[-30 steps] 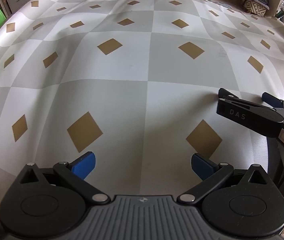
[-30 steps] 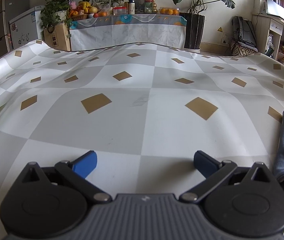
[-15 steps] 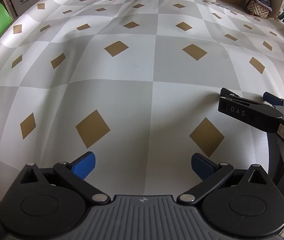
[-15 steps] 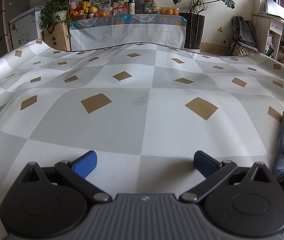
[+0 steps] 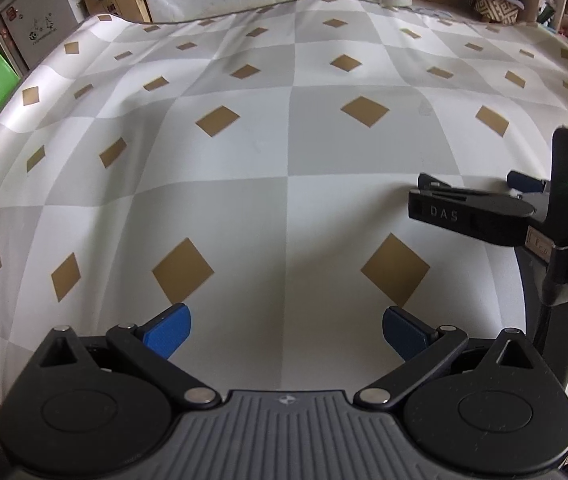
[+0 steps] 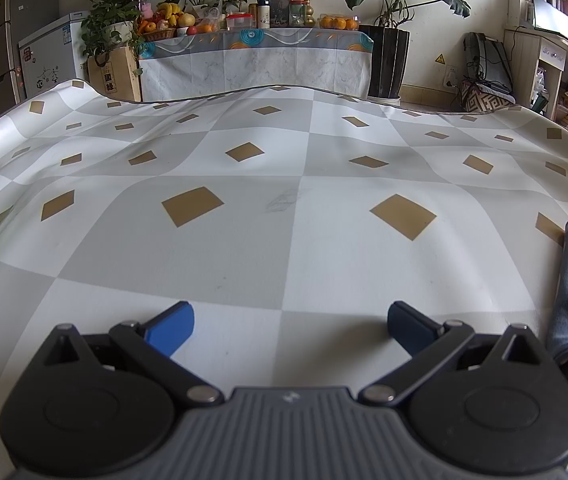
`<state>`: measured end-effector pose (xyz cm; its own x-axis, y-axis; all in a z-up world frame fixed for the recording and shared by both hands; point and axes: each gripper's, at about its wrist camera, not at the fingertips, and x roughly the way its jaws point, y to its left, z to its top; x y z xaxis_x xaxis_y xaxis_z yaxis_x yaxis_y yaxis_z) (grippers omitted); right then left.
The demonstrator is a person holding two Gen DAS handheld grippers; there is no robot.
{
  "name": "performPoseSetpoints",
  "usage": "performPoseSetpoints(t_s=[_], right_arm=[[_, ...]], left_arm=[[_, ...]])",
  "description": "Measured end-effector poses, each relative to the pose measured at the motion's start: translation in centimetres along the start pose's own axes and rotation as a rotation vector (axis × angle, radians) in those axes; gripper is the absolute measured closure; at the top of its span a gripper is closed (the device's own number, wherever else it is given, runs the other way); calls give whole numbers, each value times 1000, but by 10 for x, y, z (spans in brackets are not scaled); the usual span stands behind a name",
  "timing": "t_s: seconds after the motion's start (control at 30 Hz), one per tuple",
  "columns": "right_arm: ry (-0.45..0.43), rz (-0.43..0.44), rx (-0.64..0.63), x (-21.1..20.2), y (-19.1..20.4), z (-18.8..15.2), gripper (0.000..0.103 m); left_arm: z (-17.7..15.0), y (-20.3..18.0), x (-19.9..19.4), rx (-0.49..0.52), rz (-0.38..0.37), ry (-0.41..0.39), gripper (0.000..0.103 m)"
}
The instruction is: Fold clothes
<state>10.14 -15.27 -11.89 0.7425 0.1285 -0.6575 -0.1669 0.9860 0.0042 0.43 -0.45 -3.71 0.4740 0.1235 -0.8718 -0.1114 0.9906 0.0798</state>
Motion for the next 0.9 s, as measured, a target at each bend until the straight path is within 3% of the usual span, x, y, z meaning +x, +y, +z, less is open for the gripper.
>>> performPoseSetpoints(t_s=[0.53,0.9], right_arm=[[0,0,0,0,0,0,0],[0,0,0,0,0,0,0]], left_arm=[[-1,25,-28,-35,-9,-50,1],[-9,10,-32,51,35,-55,1]])
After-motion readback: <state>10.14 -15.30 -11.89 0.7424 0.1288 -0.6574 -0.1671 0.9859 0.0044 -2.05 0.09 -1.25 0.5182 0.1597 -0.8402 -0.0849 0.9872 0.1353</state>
